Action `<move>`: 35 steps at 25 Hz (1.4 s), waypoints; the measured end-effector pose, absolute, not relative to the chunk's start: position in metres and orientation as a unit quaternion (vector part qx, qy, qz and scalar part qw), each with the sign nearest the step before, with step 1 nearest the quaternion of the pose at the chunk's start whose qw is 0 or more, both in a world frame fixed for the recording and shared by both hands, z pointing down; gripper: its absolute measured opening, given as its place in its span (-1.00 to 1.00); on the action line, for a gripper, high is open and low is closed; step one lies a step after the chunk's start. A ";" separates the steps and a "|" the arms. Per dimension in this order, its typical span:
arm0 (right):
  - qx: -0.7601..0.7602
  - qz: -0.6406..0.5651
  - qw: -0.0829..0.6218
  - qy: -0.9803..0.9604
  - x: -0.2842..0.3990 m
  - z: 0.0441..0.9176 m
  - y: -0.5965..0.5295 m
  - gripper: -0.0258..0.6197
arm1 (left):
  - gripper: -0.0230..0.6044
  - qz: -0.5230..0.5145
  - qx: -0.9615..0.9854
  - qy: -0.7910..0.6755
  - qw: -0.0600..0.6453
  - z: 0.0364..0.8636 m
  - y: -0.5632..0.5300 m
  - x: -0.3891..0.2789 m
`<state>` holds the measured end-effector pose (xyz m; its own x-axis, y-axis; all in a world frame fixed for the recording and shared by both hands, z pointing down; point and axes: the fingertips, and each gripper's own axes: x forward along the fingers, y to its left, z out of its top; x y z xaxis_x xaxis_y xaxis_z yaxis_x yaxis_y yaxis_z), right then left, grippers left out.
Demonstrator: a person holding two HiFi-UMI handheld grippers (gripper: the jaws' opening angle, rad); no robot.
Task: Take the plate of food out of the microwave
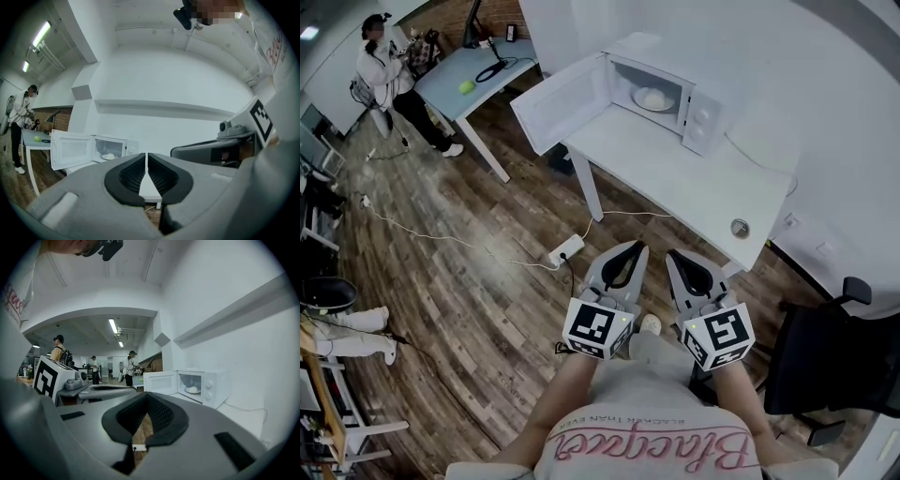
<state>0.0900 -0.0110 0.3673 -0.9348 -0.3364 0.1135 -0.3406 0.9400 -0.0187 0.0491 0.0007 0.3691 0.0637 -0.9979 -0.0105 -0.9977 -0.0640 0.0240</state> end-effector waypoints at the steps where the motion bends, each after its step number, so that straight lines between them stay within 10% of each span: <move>1: 0.172 0.019 0.054 -0.984 0.089 0.367 -0.017 -0.88 | -0.91 -0.011 0.730 -0.683 0.005 0.369 -0.005 0.048; 35: 0.148 0.042 0.041 -0.987 0.051 0.377 -0.135 -0.88 | -0.91 0.010 0.733 -0.680 0.016 0.385 -0.124 0.025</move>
